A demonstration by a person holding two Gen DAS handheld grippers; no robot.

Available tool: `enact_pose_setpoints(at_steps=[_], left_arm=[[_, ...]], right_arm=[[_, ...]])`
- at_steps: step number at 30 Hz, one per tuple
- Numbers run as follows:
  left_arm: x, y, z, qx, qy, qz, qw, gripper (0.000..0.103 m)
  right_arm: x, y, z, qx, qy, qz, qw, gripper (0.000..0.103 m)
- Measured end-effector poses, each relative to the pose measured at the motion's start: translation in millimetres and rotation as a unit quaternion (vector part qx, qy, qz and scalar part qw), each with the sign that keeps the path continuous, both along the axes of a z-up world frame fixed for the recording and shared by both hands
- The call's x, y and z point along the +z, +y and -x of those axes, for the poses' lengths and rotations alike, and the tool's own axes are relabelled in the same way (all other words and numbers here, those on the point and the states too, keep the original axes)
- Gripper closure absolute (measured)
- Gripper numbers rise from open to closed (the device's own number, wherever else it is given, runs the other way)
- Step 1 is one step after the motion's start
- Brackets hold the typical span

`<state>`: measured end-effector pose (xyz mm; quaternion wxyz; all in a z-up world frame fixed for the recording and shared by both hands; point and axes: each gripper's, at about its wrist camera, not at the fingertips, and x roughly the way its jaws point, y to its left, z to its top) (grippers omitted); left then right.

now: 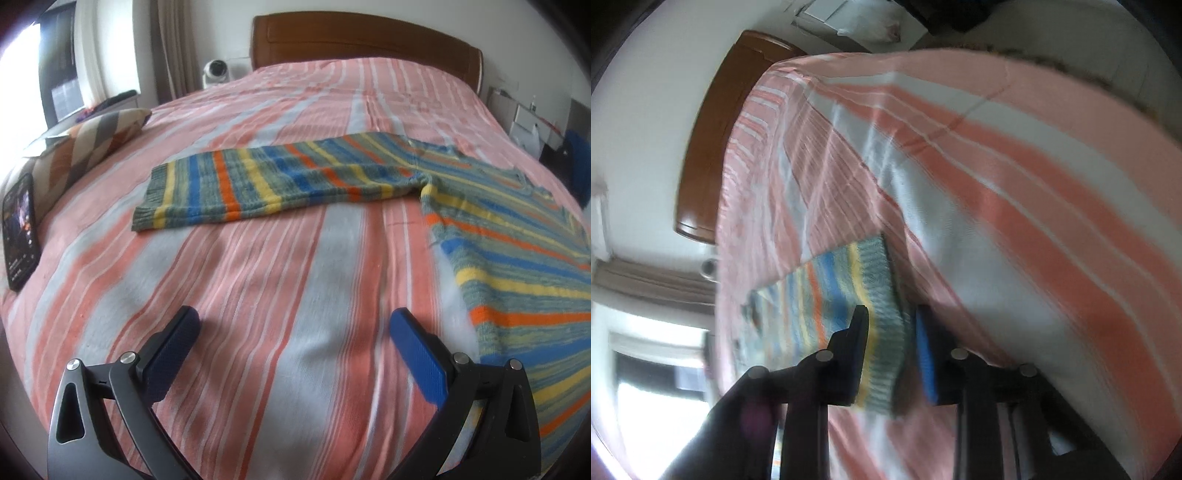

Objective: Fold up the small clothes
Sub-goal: 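Grasp the sweater side with the right gripper and fold it over the body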

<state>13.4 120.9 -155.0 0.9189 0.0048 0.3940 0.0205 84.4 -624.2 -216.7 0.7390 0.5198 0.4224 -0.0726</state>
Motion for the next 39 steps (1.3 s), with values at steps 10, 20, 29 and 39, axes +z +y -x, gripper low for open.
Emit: enact_pose_setpoints(at_steps=[10, 20, 29, 39], left_arm=[[-1.3, 0.0, -3.1, 0.001, 0.001, 0.0, 1.0, 0.0], [-2.7, 1.4, -5.2, -0.001, 0.0, 0.01, 0.9999, 0.0], [-3.4, 1.7, -4.0, 0.001, -0.003, 0.009, 1.0, 0.0], [-4.2, -2.9, -2.6, 0.008, -0.006, -0.005, 0.9999, 0.0]], right_arm=[[117.0, 62.7, -34.7, 0.079, -0.075, 0.136, 0.985, 0.101], [199.8, 321.0, -163.5, 0.3, -0.183, 0.135, 0.926, 0.094], [139.9, 364.9, -159.9, 0.321, -0.169, 0.048, 0.931, 0.04], [94.9, 274.5, -107.5, 0.291, -0.089, 0.166, 0.938, 0.04]])
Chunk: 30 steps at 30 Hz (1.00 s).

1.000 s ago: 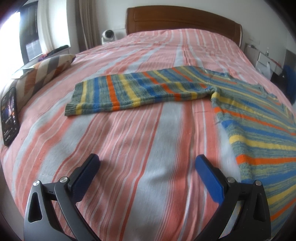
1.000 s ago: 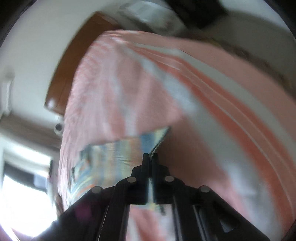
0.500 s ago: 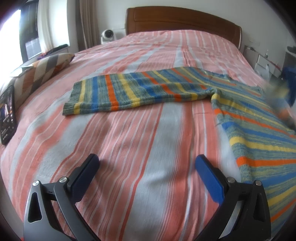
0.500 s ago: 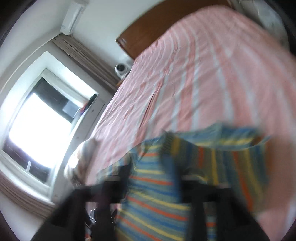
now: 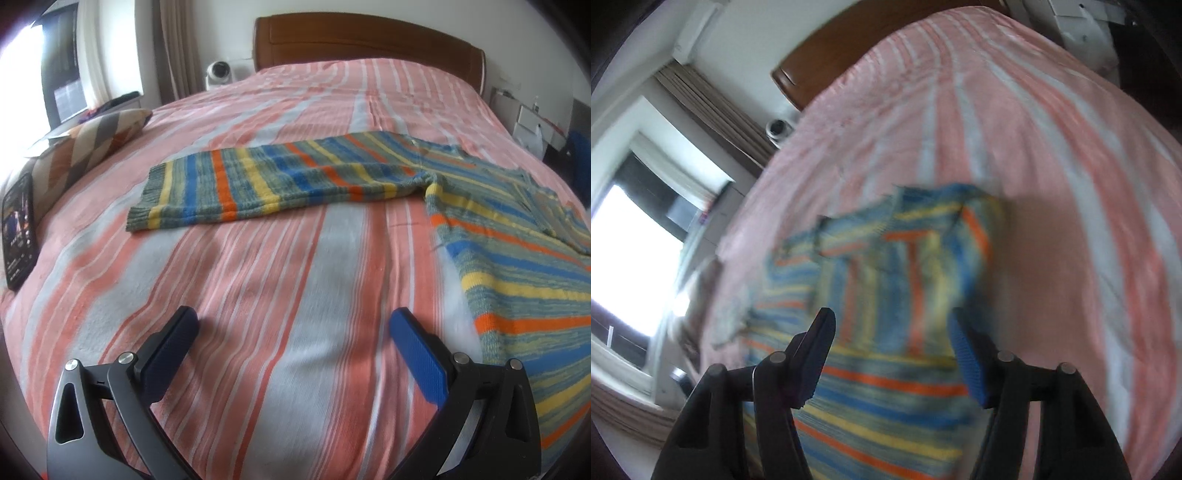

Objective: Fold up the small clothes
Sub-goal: 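Grasp the sweater side with the right gripper and fold it over the body, then open the right gripper and lift it away from the sweater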

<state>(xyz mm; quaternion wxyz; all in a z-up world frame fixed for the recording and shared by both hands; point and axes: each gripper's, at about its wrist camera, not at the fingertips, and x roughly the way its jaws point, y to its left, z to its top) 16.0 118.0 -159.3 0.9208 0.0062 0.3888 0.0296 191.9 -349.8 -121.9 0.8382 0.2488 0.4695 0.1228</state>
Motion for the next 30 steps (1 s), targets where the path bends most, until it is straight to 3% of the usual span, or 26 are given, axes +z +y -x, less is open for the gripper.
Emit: enact_pose_setpoints(at_steps=[3, 9, 15, 18, 24, 30], left_arm=[[-0.5, 0.2, 0.6, 0.0, -0.002, 0.001, 1.0, 0.0], [-0.7, 0.2, 0.7, 0.001, -0.001, 0.001, 1.0, 0.0], [-0.8, 0.2, 0.6, 0.001, -0.002, 0.001, 1.0, 0.0], [-0.8, 0.2, 1.0, 0.003, -0.002, -0.001, 1.0, 0.0], [-1.0, 0.4, 0.8, 0.002, -0.002, -0.001, 1.0, 0.0], [-1.3, 0.2, 1.1, 0.002, -0.002, -0.001, 1.0, 0.0]], right_arm=[[-14.4, -4.0, 8.5, -0.003, 0.006, -0.012, 1.0, 0.04], [-33.5, -17.5, 33.8, -0.02, 0.005, 0.013, 1.0, 0.04], [-29.4, -47.1, 82.2, -0.046, -0.036, 0.145, 0.988, 0.04], [-36.5, -65.0, 105.1, -0.06, -0.043, 0.174, 0.982, 0.04], [-61.4, -101.9, 137.2, -0.122, -0.033, 0.178, 0.976, 0.04], [-71.9, -106.1, 147.6, -0.125, -0.06, 0.164, 0.977, 0.036]])
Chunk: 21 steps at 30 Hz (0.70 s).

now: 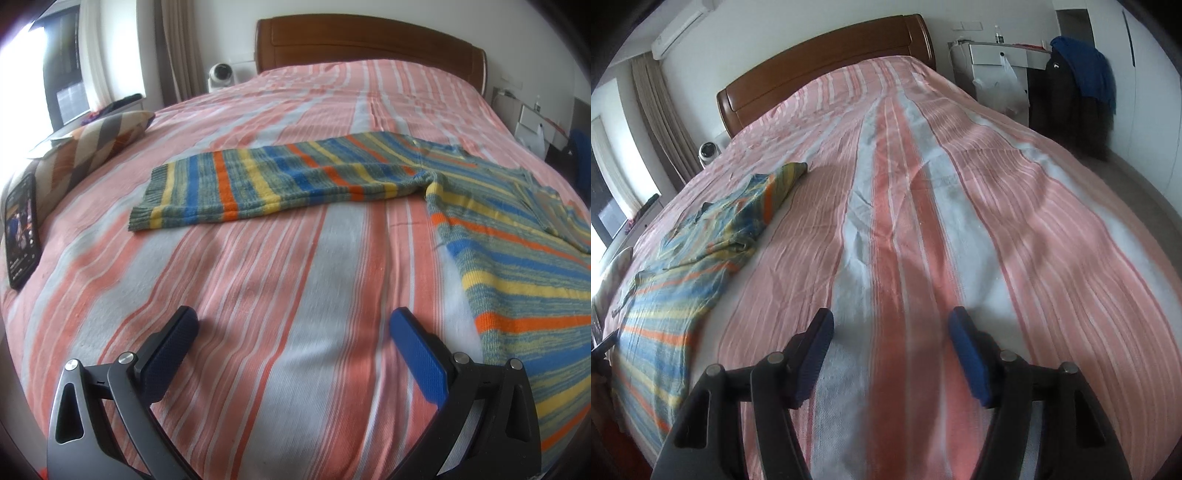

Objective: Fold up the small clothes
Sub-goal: 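Open the right gripper and lift it away from the sweater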

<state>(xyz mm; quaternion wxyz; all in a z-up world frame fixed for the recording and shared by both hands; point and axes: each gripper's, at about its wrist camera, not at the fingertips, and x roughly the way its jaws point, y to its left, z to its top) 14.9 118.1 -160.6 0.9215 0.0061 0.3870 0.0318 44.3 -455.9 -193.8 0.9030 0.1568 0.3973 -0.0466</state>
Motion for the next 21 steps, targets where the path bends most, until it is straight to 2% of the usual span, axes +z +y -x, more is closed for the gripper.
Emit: enact_pose_setpoints(at_steps=[6, 21], left_arm=[[-0.1, 0.7, -1.3, 0.001, 0.004, -0.001, 1.0, 0.0], [-0.2, -1.2, -4.7, -0.008, 0.019, 0.001, 0.9998, 0.0]], right_arm=[[-3.8, 1.8, 2.0, 0.005, -0.017, -0.011, 1.0, 0.033], [-5.2, 7.3, 2.0, 0.009, -0.022, -0.001, 1.0, 0.03]])
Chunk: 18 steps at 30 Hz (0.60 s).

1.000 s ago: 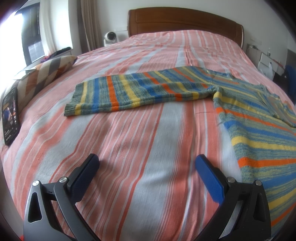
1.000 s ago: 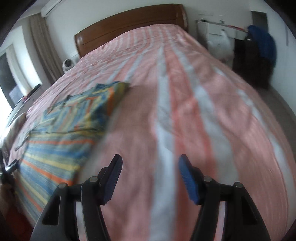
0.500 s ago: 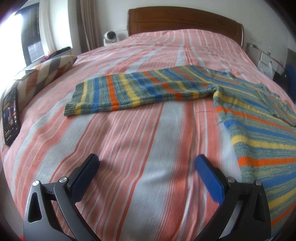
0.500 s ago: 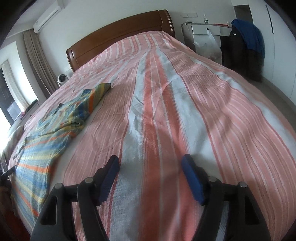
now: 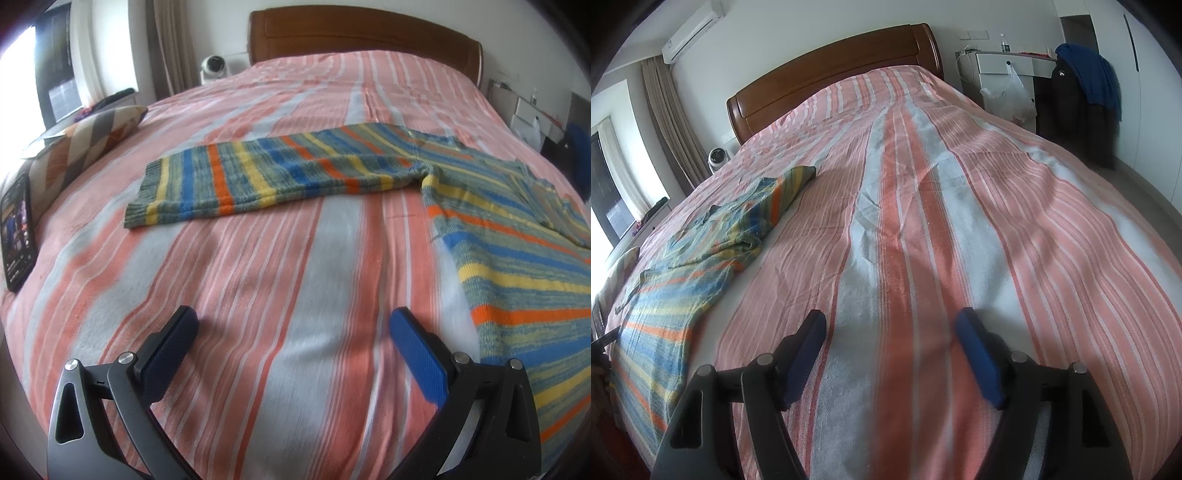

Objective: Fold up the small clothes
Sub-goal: 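Open the right gripper and lift it away from the sweater, then grasp the other sweater side with the left gripper and fold it over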

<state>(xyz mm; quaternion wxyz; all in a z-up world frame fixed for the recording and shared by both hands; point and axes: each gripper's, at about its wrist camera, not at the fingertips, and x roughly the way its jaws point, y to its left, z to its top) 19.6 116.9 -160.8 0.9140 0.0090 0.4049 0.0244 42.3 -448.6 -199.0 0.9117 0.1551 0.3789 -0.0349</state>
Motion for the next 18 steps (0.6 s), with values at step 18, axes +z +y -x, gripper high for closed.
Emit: enact_pose_setpoints(at_steps=[18], left_arm=[[61.8, 139.2, -73.6, 0.045, 0.084, 0.157, 0.983, 0.001]], right_arm=[[-0.9, 0.3, 0.9, 0.003, -0.004, 0.003, 1.0, 0.028]])
